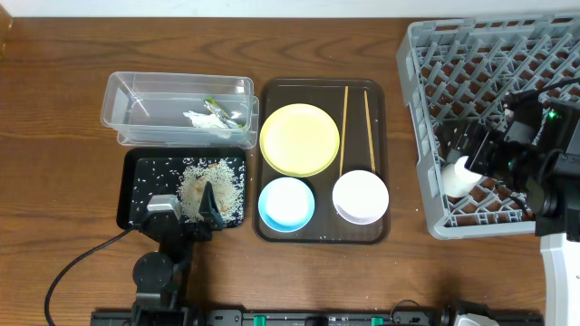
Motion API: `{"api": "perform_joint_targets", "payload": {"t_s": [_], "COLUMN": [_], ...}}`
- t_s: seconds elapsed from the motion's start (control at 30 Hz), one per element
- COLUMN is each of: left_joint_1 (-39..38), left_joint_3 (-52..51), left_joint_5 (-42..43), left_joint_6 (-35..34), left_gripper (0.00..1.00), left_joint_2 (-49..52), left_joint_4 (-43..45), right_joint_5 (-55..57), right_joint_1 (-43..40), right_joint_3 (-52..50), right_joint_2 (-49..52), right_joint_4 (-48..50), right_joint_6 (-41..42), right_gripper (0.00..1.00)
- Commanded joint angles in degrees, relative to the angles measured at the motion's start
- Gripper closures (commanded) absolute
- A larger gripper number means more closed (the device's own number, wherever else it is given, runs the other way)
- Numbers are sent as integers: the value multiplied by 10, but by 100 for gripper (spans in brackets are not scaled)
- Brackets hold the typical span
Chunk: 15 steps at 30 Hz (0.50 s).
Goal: Sort waste into correct bins and load items into the dishwasher rack
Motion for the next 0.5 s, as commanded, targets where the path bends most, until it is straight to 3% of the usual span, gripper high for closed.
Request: {"api": "perform_joint_targets", "payload": {"t_s": [0.0,0.07,0.17,0.3,0.47], "left_joint_1": [3,3,3,3,3], "left_joint_3": [-17,-17,-17,-17,-17], "left_joint_5": [-3,-3,-3,-3,-3], "left_joint_6": [6,6,6,6,5], "left_gripper": [5,5,5,5,5], "left_joint_2": [-4,-4,-4,-4,-4], "left_joint_4": [-9,-9,-9,-9,-9], "right_joint_5": [-29,-99,-99,45,208], "right_joint_1": [9,24,82,208,310], "right_joint_3": [6,6,6,-3,-27], "right_joint_2": [0,4,16,52,131], "right_joint_4": [23,30,1,-43,-71], "right_joint_6": [17,-17,-50,-34,77], "right_gripper": [4,12,12,24,36]}}
